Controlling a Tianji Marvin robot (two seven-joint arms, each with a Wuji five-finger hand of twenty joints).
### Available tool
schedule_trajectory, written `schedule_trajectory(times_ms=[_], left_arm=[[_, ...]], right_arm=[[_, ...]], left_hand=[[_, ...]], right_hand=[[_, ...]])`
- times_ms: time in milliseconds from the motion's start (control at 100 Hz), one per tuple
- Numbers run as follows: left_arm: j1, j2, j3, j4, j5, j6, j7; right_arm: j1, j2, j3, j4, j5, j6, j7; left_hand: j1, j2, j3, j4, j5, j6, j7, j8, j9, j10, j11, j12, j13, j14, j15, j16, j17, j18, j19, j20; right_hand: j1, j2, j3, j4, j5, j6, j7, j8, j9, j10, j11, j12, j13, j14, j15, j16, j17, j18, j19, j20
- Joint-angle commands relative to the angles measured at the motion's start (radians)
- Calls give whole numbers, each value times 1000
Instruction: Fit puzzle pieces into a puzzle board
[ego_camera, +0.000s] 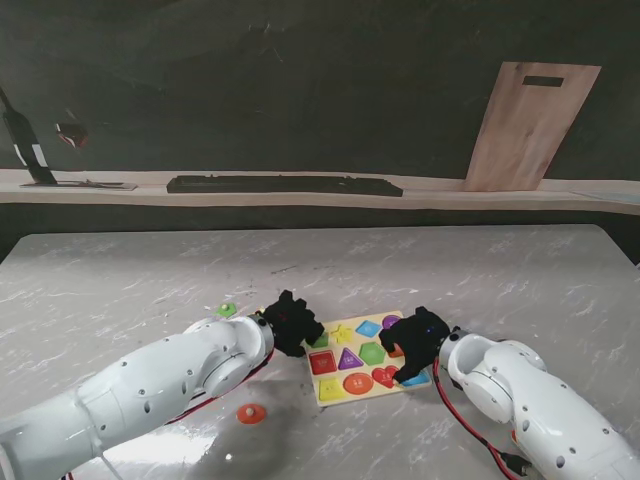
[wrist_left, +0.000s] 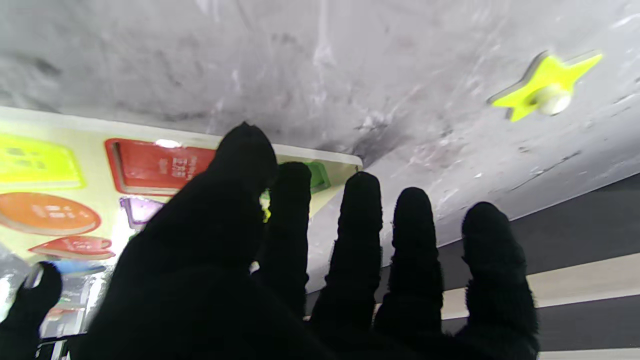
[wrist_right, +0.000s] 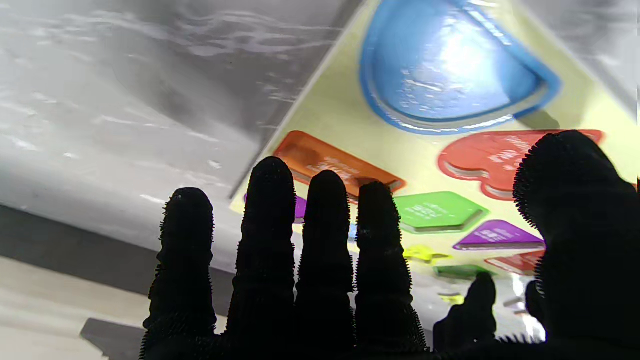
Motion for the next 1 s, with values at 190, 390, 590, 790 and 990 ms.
schedule_trajectory(times_ms=[190,390,590,790,990], left_arm=[[54,64,-56,10,40,-2,-61],[97,85,-128,-29,90,-24,-106],[183,98,-241,-89,134,-40,-149],[249,107,-322,-142,189,-55,-181],[294,108,-374,-165,203,-68,-176]], right_arm=[[0,-16,-84,3,90,-12,81],[32,-20,-140,7,168,-12,115],[57,-26,-183,19,215,-8,112],[64,-30,-204,17,249,1,111],[38,-27,-189,-23,268,-5,150]], left_hand=[[59,29,-83,-18,162,51,72,36,2,11,-11,-6,11,-10,4,12,-10,-232,17,4],[55,57,-101,-17,161,45,68,35,2,9,-15,-8,8,-11,3,12,-14,-233,14,1],[108,103,-210,-6,178,50,89,30,16,13,-17,-6,16,-5,3,15,-15,-228,16,-3],[200,165,-413,22,177,51,69,43,11,14,-23,-26,13,-6,-4,6,-20,-229,17,-18],[281,223,-595,39,171,51,88,18,14,15,-35,-16,14,-6,-8,9,-19,-227,10,-10]], right_hand=[[27,-4,-18,-16,131,-108,-54,-40,85,7,-26,-40,81,23,-30,-26,17,30,6,9],[27,21,-26,-16,125,-111,-59,-43,79,11,-31,-52,77,25,-40,-31,13,31,-3,2],[30,33,-33,-15,122,-111,-59,-43,72,11,-29,-57,72,26,-41,-32,10,30,-5,-1],[33,38,-40,-14,124,-108,-59,-43,73,15,-26,-61,72,29,-38,-32,10,31,-4,-2],[31,49,-44,-14,130,-108,-61,-44,72,17,-26,-63,72,32,-36,-31,6,33,-5,-4]])
